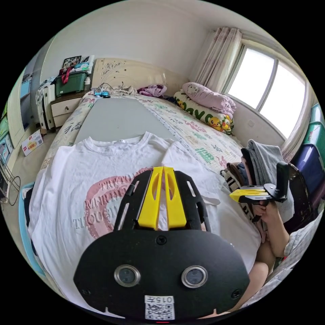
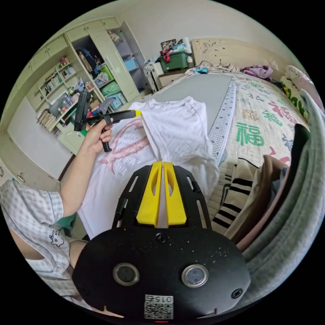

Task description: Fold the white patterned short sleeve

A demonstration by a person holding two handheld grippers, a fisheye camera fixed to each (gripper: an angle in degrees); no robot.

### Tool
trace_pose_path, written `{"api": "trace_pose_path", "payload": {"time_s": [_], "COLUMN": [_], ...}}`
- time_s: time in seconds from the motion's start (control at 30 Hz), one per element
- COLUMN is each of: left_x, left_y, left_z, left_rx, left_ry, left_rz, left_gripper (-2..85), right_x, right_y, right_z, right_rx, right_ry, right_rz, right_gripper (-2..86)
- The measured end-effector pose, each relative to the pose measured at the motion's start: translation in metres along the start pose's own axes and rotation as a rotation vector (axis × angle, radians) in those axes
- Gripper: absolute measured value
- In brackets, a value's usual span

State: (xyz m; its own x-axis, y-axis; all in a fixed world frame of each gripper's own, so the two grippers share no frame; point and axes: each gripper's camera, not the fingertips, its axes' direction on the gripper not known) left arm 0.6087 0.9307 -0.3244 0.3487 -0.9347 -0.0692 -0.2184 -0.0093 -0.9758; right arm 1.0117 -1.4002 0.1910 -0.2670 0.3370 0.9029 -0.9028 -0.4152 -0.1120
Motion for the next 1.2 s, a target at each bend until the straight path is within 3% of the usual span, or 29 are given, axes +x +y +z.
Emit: {"api": "trace_pose_path", "payload": {"time_s": [0.13,0.27,0.5,0.7,0.87,1.07,1.2], "left_x": [-0.006,-0.016,-0.006,0.011,0.024,0.045,0.035], "left_y": [0.000,-0.002,-0.049,-0.138,-0.185,-0.214,-0.213], "left_z": [-0.028,-0.026,0.048,0.117,0.197,0.223,0.204], "left_rx": [0.129,0.134,-0.084,-0.198,-0.414,-0.408,-0.367], "left_ry": [0.112,0.053,0.062,0.061,0.183,0.078,0.050], "left_rz": [-0.001,-0.052,-0.056,0.010,0.027,0.080,0.079], "left_gripper": [0.7,3.6,8.8,9.8,3.3,2.0,8.3], "right_x": [0.029,0.033,0.024,0.043,0.056,0.059,0.063], "right_y": [-0.003,-0.022,-0.053,-0.066,-0.069,-0.070,-0.065], "right_z": [-0.004,0.036,0.097,0.121,0.129,0.147,0.140], "right_rx": [0.065,0.000,-0.024,-0.028,-0.013,-0.046,-0.020], "right_ry": [0.172,0.321,0.475,0.442,0.453,0.515,0.529], "right_rz": [0.119,0.141,0.056,0.100,0.161,0.168,0.207], "right_gripper": [5.6,7.7,8.3,3.1,0.3,3.5,6.8]}}
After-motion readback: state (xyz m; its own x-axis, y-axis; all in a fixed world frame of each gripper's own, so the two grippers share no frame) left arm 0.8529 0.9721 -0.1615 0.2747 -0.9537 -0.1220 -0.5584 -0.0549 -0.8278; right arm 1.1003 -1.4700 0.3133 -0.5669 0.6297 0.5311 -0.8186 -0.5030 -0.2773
